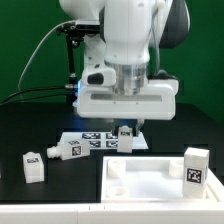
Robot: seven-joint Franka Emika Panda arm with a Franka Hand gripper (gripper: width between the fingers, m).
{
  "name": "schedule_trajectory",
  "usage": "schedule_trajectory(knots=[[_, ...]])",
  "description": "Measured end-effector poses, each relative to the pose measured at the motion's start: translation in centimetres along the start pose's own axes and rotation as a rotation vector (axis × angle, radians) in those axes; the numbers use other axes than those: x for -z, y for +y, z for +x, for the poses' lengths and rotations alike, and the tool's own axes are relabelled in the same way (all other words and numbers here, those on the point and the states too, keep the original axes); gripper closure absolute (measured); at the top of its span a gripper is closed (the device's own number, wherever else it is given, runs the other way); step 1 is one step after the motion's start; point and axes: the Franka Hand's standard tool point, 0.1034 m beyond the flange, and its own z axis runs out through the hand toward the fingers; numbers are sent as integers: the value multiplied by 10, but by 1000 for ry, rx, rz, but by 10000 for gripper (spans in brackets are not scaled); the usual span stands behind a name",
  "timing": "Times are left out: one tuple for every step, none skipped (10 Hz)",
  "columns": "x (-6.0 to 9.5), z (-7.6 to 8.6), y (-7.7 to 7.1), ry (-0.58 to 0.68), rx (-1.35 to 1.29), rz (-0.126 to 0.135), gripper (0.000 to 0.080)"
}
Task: Assemble square table
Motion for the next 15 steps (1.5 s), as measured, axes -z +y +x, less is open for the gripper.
schedule_trajectory(knots=[[-8, 0, 0, 5, -1, -6, 517], [-11, 0, -3, 17, -7, -5, 517], [-11, 0, -6, 30, -7, -5, 517], [-11, 0, -7, 30, -6, -5, 517], [-11, 0, -6, 29, -6, -5, 466], [-11, 0, -6, 28, -6, -5, 329], [-9, -3, -5, -20, -6, -2, 329], [5, 5, -2, -60, -19, 8, 188], [15, 15, -1, -82, -19, 12, 161], [24, 17, -2, -184, -28, 21, 161], [31, 27, -2, -291, -45, 32, 153], [33, 38, -2, -351, -55, 38, 153], [31, 42, -6, -354, -46, 37, 151], [31, 39, -11, -388, -2, 45, 151], [31, 42, -11, -413, 55, 57, 151]])
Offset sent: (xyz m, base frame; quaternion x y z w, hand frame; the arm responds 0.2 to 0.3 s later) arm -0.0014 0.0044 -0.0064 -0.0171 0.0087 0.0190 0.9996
